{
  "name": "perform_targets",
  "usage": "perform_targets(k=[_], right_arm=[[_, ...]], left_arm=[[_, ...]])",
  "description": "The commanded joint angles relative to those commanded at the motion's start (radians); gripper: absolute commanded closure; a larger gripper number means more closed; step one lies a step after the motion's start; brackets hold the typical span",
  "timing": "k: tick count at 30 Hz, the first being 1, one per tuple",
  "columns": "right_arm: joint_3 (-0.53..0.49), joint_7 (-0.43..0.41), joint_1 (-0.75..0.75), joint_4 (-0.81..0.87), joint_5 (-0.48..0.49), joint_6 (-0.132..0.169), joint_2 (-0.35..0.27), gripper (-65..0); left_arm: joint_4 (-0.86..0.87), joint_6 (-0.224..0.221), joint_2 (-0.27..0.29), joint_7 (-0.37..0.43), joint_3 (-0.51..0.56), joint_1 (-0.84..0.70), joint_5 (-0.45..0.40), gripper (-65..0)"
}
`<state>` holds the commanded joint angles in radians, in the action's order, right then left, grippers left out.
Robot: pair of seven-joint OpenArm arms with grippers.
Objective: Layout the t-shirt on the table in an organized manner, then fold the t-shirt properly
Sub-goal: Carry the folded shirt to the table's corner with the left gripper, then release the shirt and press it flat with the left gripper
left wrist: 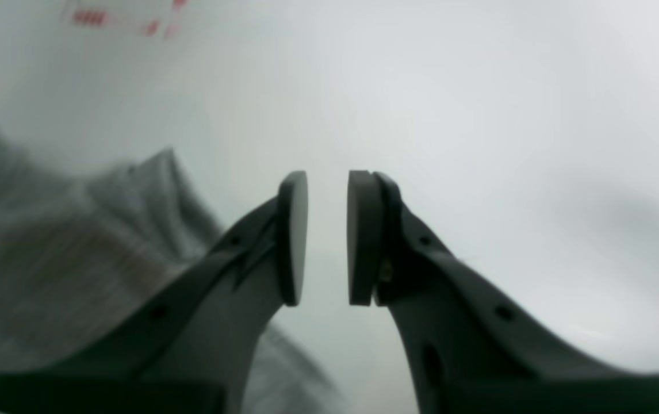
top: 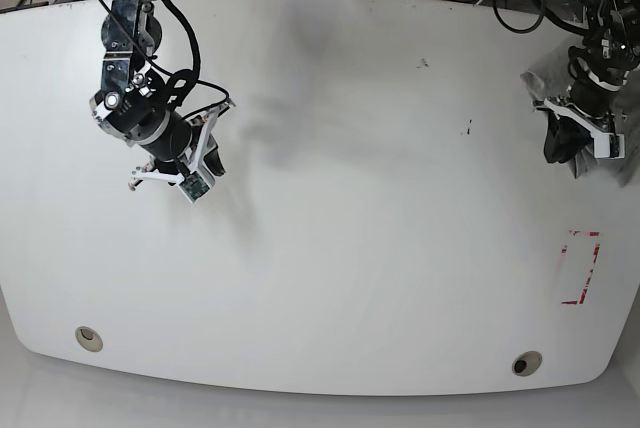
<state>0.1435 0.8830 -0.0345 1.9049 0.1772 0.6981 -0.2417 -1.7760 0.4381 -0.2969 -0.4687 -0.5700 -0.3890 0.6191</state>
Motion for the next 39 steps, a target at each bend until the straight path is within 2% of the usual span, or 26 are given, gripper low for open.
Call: perform_targets(k=[9, 12, 18, 21, 24, 30, 34, 39], right_arm=[[0.0, 0.0, -0.002, -0.002, 0.002, 0.0, 0.008, -7.9], [0.0, 0.0, -0.002, -0.002, 0.002, 0.0, 0.008, -7.9], [-0.002, 0.0, -0.002, -0.002, 0.002, 0.0, 0.009, -7.9], [-0.002, 0.0, -0.002, -0.002, 0.002, 0.0, 0.009, -7.9], [-0.002, 0.0, -0.002, -0.002, 0.002, 0.0, 0.009, -7.9], [0.0, 0.0, -0.002, 0.0, 0.002, 0.0, 0.009, -7.9], [0.002, 0.0, -0.003, 0.014, 0.002, 0.0, 0.009, -7.9], [0.002, 0.0, -0.023, 0.032, 0.002, 0.0, 0.008, -7.9]], left_arm=[[-0.023, 0.005, 0.092, -0.097, -0.292, -0.115, -0.003, -11.1], [-0.023, 0.005, 0.106, -0.107, -0.322, -0.155, -0.003, -11.1], [-0.023, 0.005, 0.175, -0.118, -0.364, -0.241, -0.005, -11.1], [-0.02, 0.005, 0.187, -0.118, -0.377, -0.253, -0.006, -11.1], [0.005, 0.003, 0.189, -0.118, -0.37, -0.25, -0.026, -11.1], [0.091, 0.003, 0.183, -0.118, -0.368, -0.172, -0.123, -11.1], [0.15, 0.005, 0.13, -0.118, -0.348, -0.124, -0.199, -11.1], [0.227, 0.005, 0.064, -0.118, -0.328, -0.091, -0.219, -11.1]])
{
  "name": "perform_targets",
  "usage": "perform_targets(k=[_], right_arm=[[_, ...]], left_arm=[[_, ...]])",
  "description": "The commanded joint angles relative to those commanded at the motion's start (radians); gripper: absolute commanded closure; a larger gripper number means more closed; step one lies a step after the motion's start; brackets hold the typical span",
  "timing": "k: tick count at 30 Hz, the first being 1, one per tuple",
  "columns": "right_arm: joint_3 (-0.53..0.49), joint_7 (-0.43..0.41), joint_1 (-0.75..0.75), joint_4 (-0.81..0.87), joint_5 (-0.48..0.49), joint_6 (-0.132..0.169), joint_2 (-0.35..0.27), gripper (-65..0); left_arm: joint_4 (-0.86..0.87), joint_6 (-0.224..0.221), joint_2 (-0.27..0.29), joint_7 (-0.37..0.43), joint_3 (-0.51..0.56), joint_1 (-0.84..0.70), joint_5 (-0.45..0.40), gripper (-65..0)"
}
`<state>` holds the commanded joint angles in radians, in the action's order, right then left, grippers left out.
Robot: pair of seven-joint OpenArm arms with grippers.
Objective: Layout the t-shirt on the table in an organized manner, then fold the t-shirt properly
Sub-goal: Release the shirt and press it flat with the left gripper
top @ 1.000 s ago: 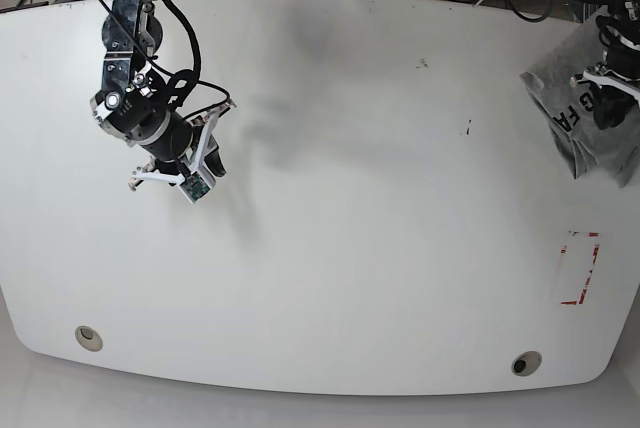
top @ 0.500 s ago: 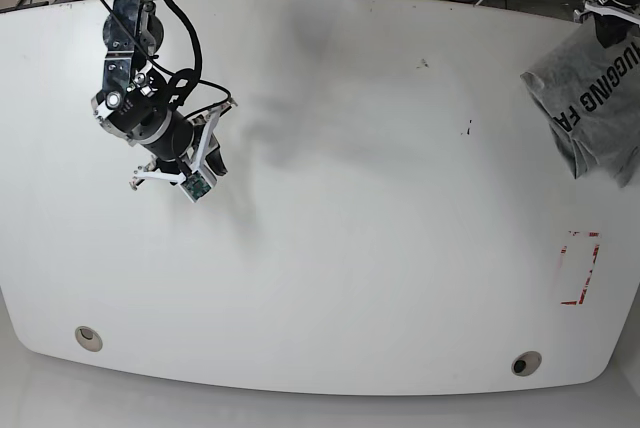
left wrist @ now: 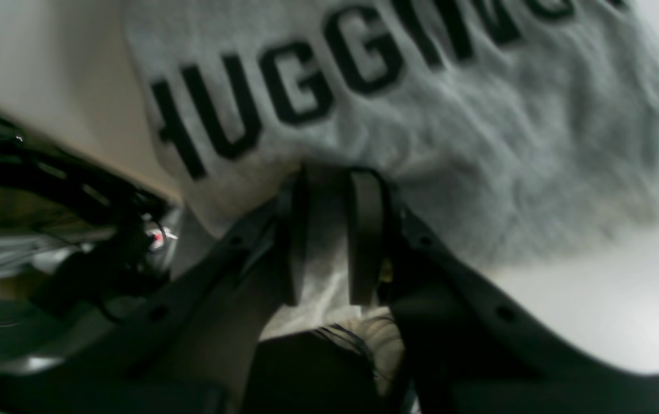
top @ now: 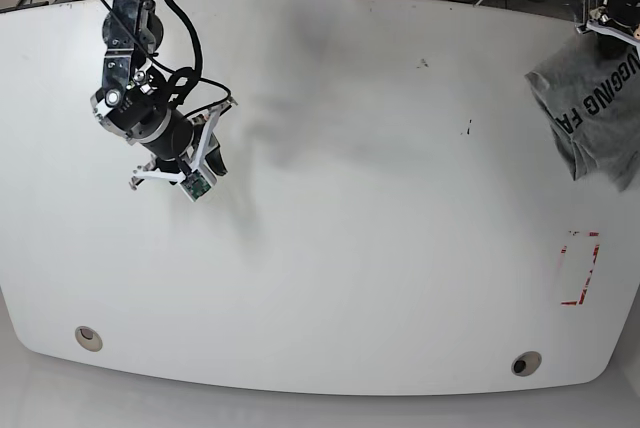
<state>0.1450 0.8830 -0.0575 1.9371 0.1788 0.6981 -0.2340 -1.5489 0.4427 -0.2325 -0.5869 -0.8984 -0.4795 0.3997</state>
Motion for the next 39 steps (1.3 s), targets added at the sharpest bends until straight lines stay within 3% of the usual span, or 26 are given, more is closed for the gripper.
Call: perform_targets(k=[14, 21, 27, 30, 39], right_arm=[[0.002, 0.0, -0.02, 0.003, 0.011, 0.0, 0.002, -7.9], [0.003, 0.0, -0.021, 0.003, 0.074, 0.0, -0.008, -7.9], [0.003, 0.0, -0.021, 0.003, 0.071, 0.0, -0.005, -7.9], [0.003, 0.0, -0.021, 0.003, 0.071, 0.0, -0.008, -7.9], [0.003, 0.0, -0.02, 0.003, 0.069, 0.0, -0.006, -7.9]], left_arm=[[0.157, 0.0, -0.213, 0.002, 0.003, 0.066, 0.0, -11.3], [0.31, 0.0, -0.311, 0.008, 0.127, 0.19, 0.0, -11.3], [0.236, 0.0, -0.313, -0.002, 0.14, 0.215, 0.003, -11.3], [0.12, 0.0, -0.307, -0.06, 0.135, 0.172, 0.008, -11.3], [-0.057, 0.0, -0.184, -0.115, 0.06, 0.104, 0.002, -11.3]])
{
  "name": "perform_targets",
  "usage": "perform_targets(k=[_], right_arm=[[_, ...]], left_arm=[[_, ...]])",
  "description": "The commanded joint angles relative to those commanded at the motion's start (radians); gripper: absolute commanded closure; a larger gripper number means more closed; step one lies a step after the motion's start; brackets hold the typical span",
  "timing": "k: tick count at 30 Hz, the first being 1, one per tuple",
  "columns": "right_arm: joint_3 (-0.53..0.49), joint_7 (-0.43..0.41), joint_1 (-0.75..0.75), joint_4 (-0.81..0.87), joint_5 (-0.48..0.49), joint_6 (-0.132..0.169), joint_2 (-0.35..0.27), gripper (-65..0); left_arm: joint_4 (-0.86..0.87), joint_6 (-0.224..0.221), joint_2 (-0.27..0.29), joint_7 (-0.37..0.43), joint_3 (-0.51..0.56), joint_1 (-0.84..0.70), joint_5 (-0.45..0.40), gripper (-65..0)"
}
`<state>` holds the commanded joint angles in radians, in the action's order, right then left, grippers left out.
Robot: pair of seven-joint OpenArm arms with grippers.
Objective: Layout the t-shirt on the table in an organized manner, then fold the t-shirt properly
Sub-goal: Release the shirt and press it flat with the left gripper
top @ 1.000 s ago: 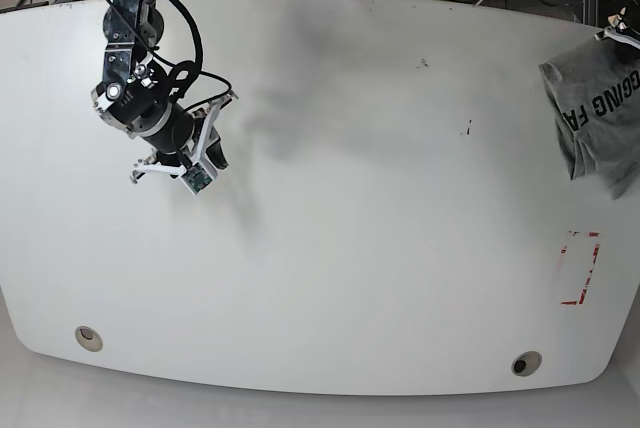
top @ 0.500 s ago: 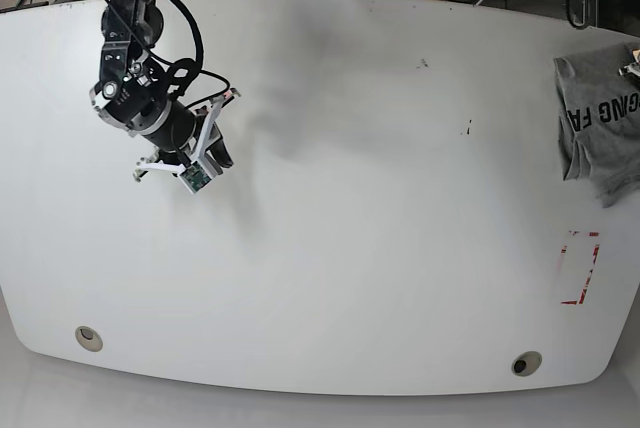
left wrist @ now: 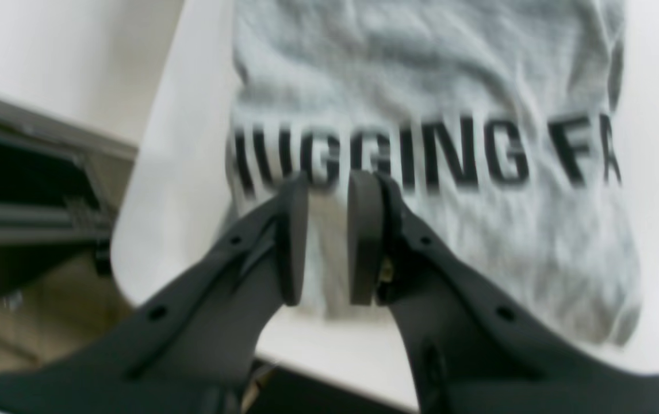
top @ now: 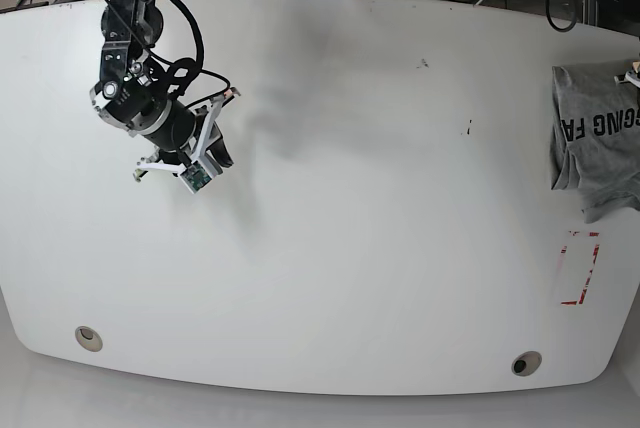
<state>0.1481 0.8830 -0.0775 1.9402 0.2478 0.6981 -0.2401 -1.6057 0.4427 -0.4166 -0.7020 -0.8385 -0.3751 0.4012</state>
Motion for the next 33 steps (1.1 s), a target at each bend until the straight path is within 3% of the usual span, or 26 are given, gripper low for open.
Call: perform_targets(k=[12, 17, 20, 24, 29, 33], right_arm=[[-0.005, 0.0, 0.005, -0.003, 0.0, 0.0, 0.006, -8.1], [-0.005, 0.0, 0.006, -0.003, 0.0, 0.0, 0.006, -8.1], [-0.005, 0.0, 0.006, -0.003, 0.0, 0.0, 0.006, -8.1], [-0.005, 0.0, 0.006, -0.003, 0.0, 0.0, 0.006, -8.1], [-0.005, 0.0, 0.005, -0.005, 0.0, 0.0, 0.006, -8.1], [-0.005, 0.0, 0.003, -0.006, 0.0, 0.0, 0.006, -8.1]], left_arm=[[0.002, 0.009, 0.133, -0.014, 0.08, 0.003, 0.006, -11.3], [-0.021, 0.138, 0.17, -0.02, 0.078, 0.028, 0.006, -11.3], [-0.054, 0.178, 0.199, -0.02, 0.058, 0.035, 0.006, -11.3], [-0.126, 0.187, 0.219, -0.026, 0.041, 0.037, 0.006, -11.3], [-0.207, 0.187, 0.227, -0.091, 0.041, 0.1, 0.006, -11.3], [-0.203, 0.181, 0.27, -0.127, 0.041, 0.178, -0.003, -11.3]])
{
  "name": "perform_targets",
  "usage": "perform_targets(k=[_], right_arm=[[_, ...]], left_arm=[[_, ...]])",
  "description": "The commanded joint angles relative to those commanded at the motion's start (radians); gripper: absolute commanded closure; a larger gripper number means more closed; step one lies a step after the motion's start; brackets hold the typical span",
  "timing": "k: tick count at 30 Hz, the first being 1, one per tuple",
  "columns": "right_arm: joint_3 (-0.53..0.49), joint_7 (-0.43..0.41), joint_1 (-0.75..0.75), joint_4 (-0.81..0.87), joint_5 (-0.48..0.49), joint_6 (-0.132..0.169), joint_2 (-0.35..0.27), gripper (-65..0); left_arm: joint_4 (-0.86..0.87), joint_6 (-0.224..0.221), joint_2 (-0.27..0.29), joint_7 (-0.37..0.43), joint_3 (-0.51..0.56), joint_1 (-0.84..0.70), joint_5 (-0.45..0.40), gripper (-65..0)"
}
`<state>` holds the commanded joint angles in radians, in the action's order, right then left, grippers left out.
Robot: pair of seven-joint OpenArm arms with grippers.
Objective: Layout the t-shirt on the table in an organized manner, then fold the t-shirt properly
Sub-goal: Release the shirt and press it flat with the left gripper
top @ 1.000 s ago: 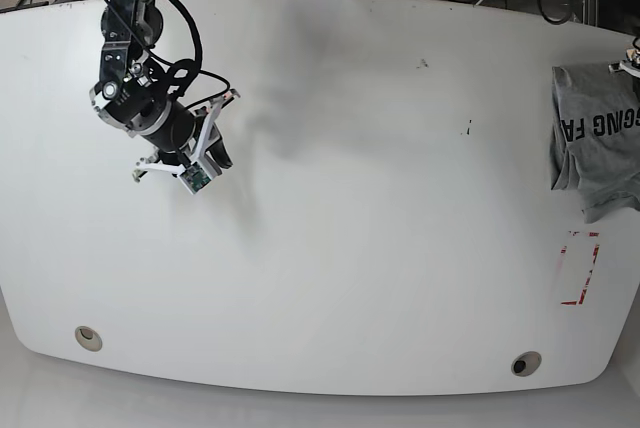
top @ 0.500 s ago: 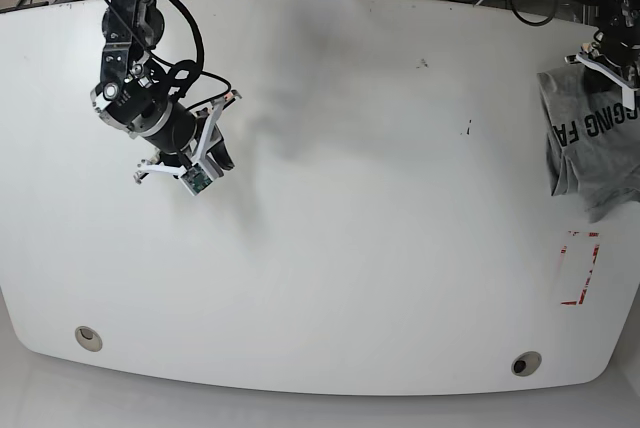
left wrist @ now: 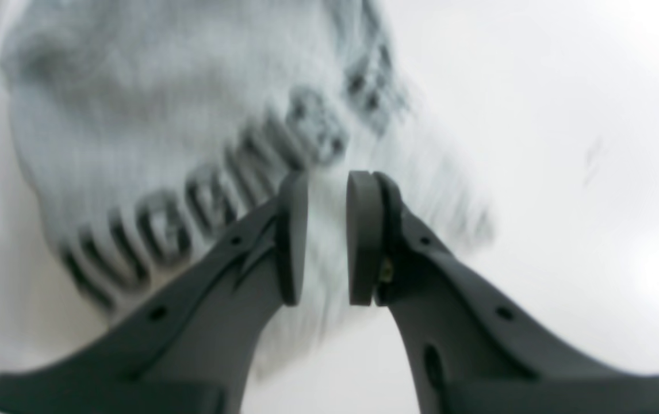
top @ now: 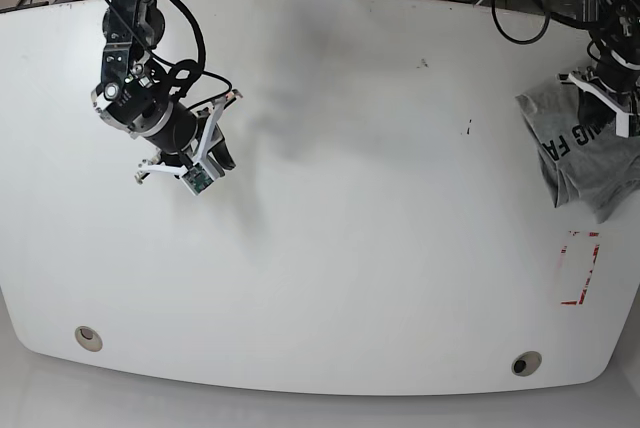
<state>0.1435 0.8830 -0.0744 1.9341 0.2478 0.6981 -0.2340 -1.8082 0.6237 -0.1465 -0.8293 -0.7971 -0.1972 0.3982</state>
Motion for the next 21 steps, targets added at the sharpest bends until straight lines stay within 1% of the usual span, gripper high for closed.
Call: perform_targets(k=[2, 4, 6, 7, 11, 15, 17, 21], right_arm=[[0.0, 0.0, 0.0, 0.0, 0.0, 0.0, 0.0, -8.1], [0.0, 0.0, 0.0, 0.0, 0.0, 0.0, 0.0, -8.1], [0.0, 0.0, 0.002, 0.0, 0.0, 0.0, 0.002, -8.1], [0.0, 0.0, 0.003, 0.0, 0.0, 0.0, 0.002, -8.1], [0.0, 0.0, 0.003, 0.0, 0.0, 0.0, 0.002, -8.1], [0.0, 0.0, 0.003, 0.0, 0.0, 0.0, 0.002, -8.1], [0.0, 0.0, 0.003, 0.0, 0.0, 0.0, 0.002, -8.1], [0.002, 0.0, 0.002, 0.002, 0.003, 0.0, 0.002, -8.1]], left_arm=[[0.012, -0.002, 0.025, -0.002, 0.0, 0.032, -0.005, -11.3], [0.049, -0.008, 0.043, -0.003, 0.005, 0.064, -0.04, -11.3], [0.106, -0.025, 0.06, 0.0, 0.029, 0.101, -0.086, -11.3], [0.14, -0.028, 0.066, 0.0, 0.04, 0.118, -0.112, -11.3], [0.23, -0.031, 0.078, 0.002, 0.046, 0.157, -0.173, -11.3], [0.316, -0.031, 0.074, 0.002, 0.034, 0.175, -0.21, -11.3], [0.344, -0.031, 0.072, 0.002, 0.014, 0.172, -0.21, -11.3], [0.384, -0.031, 0.012, 0.002, -0.031, 0.16, -0.21, -11.3]])
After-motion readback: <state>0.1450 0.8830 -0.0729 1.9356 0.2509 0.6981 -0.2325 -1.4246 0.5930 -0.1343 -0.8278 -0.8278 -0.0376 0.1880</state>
